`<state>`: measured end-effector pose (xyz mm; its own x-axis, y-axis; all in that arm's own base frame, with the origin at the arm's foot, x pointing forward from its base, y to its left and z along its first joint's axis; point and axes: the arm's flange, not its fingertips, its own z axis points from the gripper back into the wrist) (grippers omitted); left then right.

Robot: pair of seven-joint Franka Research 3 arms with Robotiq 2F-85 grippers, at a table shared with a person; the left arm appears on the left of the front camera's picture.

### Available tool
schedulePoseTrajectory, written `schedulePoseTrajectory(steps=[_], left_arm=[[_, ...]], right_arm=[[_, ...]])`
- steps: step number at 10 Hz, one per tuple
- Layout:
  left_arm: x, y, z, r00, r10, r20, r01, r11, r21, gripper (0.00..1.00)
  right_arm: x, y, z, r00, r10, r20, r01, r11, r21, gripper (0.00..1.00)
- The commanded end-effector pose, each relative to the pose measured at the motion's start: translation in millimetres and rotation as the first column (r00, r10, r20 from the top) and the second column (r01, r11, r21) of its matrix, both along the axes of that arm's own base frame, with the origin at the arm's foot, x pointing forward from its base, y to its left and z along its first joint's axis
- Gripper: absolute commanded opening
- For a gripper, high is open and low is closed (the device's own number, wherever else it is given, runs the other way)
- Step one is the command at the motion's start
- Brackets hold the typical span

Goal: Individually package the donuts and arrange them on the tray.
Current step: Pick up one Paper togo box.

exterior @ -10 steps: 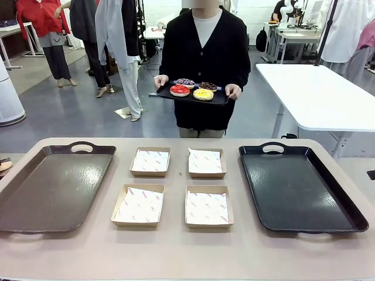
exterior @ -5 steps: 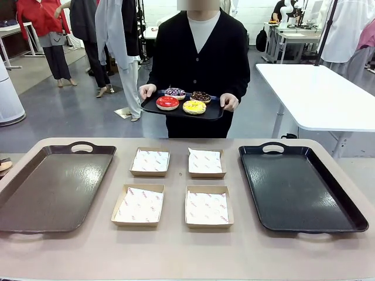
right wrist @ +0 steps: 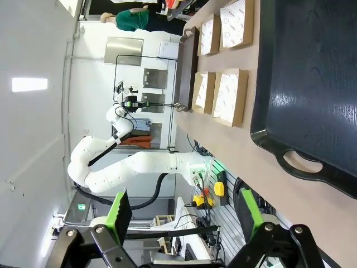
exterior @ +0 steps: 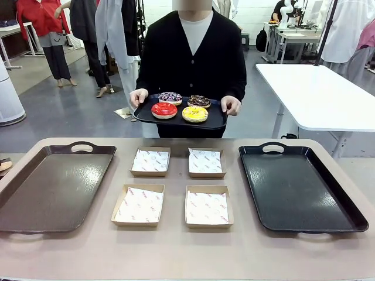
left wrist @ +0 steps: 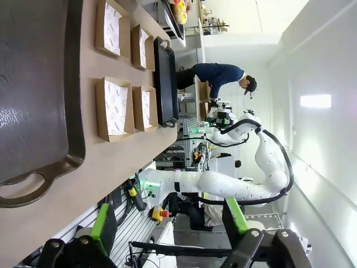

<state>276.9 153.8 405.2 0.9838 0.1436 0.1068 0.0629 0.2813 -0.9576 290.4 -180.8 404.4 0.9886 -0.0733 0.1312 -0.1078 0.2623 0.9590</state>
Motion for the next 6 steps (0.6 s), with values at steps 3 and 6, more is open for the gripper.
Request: schedulePoseTrajectory(steps=[3,6], left_arm=[[-1.5,0.7,-0.8,1.000,0.011,-0.011,-0.011,1.000,-0.002,1.00],[-1.5,0.7,-0.8,1.000,0.011,-0.011,-0.011,1.000,-0.002,1.00]], right_arm=[[1.6,0.1,0.2,1.000,-0.009,-0.006,0.009,1.000,0.004,1.00],[1.6,0.1,0.2,1.000,-0.009,-0.006,0.009,1.000,0.004,1.00]])
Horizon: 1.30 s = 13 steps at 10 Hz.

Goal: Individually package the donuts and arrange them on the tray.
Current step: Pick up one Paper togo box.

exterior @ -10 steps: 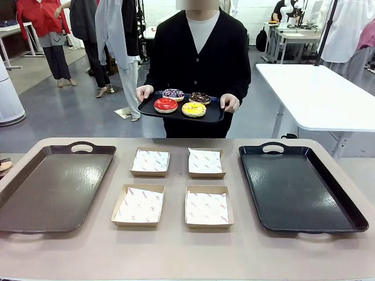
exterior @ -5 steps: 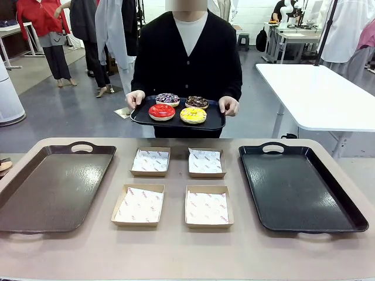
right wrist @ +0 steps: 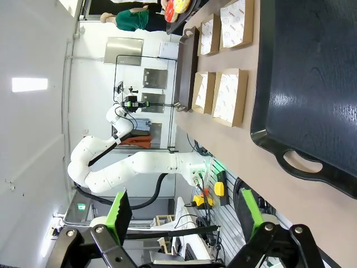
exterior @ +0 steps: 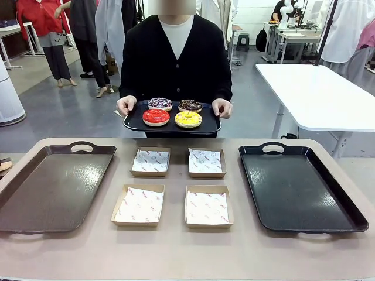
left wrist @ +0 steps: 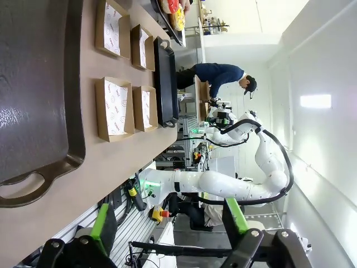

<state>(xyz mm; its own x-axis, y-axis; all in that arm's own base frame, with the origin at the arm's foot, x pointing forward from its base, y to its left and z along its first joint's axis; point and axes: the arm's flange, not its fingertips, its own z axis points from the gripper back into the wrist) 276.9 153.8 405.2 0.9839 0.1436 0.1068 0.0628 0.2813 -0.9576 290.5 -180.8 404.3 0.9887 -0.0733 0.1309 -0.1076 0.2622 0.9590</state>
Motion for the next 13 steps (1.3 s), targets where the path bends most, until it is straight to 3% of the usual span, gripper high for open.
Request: schedulePoseTrajectory(steps=[1,13], left_arm=[[-1.5,0.7,-0.8,1.000,0.011,-0.011,-0.011,1.000,-0.002,1.00],[-1.5,0.7,-0.8,1.000,0.011,-0.011,-0.011,1.000,-0.002,1.00]], right_arm=[[1.6,0.1,0.3,1.000,-0.009,-0.006,0.009,1.000,0.004,1.00],[1.6,0.1,0.3,1.000,-0.009,-0.006,0.009,1.000,0.004,1.00]])
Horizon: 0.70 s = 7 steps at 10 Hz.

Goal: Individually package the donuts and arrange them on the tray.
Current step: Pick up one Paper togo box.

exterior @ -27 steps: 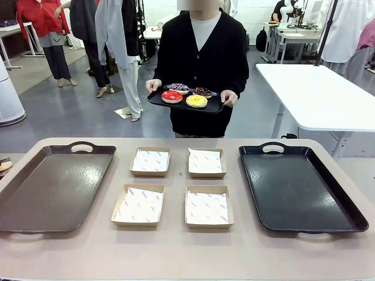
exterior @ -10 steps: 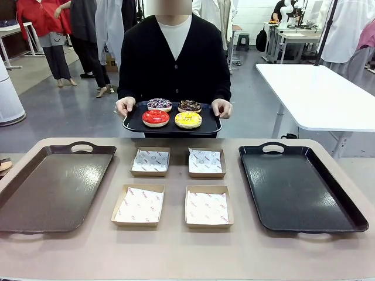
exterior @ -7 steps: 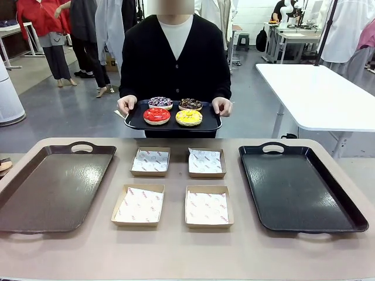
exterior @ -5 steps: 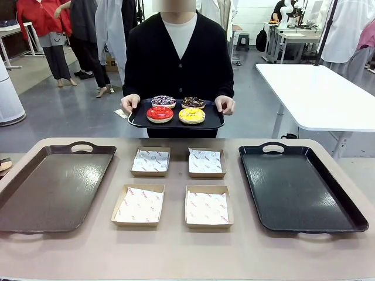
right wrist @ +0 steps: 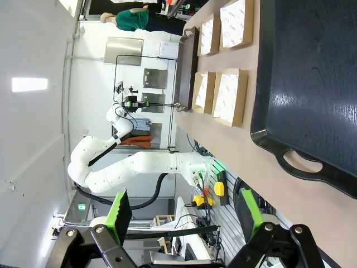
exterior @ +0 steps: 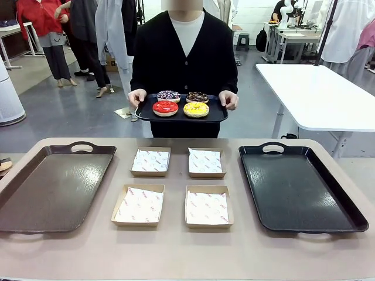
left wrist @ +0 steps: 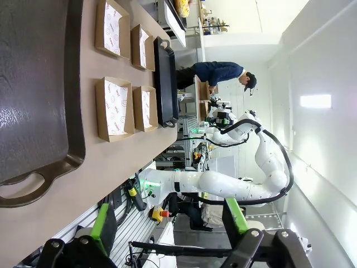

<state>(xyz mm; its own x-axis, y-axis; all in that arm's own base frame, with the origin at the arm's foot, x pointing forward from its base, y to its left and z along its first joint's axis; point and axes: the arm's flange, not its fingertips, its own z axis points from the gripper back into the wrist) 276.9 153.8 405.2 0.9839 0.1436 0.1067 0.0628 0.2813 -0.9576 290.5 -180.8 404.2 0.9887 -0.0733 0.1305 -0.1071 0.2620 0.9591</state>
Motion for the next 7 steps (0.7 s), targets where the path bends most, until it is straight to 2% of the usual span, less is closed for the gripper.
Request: schedulePoseTrajectory(steps=[1,3,5,7], left_arm=[[0,0,0,1.000,0.000,0.000,0.000,1.000,0.000,1.00],[-1,-26,38,1.000,-0.010,0.020,0.006,0.986,0.165,1.00],[16,-64,79,0.999,-0.019,-0.032,0.028,0.950,0.311,1.00],[31,-111,104,0.997,-0.034,-0.075,0.064,0.891,0.449,1.00]], right_arm=[[2,0,0,1.000,-0.009,-0.006,0.009,1.000,0.004,1.00],[2,0,0,1.000,-0.009,-0.006,0.009,1.000,0.004,1.00],[2,0,0,1.000,-0.009,-0.006,0.009,1.000,0.004,1.00],[2,0,0,1.000,-0.009,-0.006,0.009,1.000,0.004,1.00]])
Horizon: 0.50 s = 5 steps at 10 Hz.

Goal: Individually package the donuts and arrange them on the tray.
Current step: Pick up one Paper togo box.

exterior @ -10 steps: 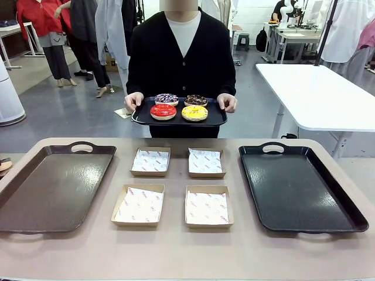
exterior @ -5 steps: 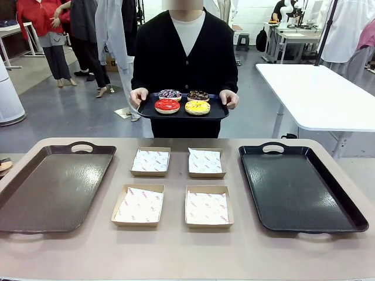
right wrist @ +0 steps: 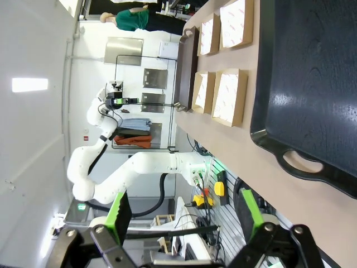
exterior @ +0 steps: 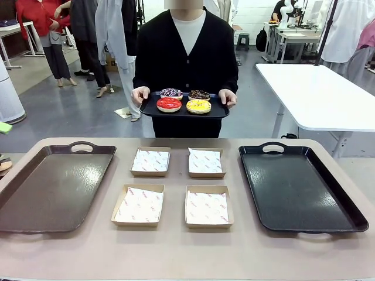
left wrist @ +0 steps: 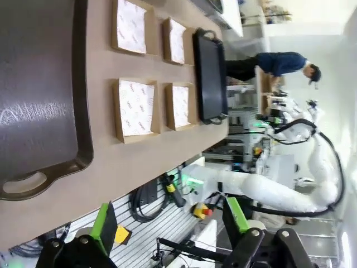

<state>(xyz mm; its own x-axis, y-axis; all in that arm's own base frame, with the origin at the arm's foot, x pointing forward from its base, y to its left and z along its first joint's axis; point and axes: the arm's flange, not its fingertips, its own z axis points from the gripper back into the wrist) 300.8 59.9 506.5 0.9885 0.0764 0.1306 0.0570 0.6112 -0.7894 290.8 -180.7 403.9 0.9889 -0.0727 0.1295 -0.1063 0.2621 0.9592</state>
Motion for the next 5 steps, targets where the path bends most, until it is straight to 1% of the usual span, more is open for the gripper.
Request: schedulePoseTrajectory(steps=[1,3,5], left_arm=[[15,-44,9,0.999,-0.014,-0.046,0.021,0.987,0.156,1.00],[28,-92,20,0.998,-0.005,-0.070,0.026,0.956,0.292,1.00],[47,-123,15,0.997,0.002,-0.083,0.031,0.917,0.398,1.00]], right_arm=[[1,0,1,1.000,-0.010,-0.005,0.010,1.000,0.004,1.00],[1,0,1,1.000,-0.010,-0.005,0.010,1.000,0.004,1.00],[1,0,1,1.000,-0.010,-0.005,0.010,1.000,0.004,1.00]])
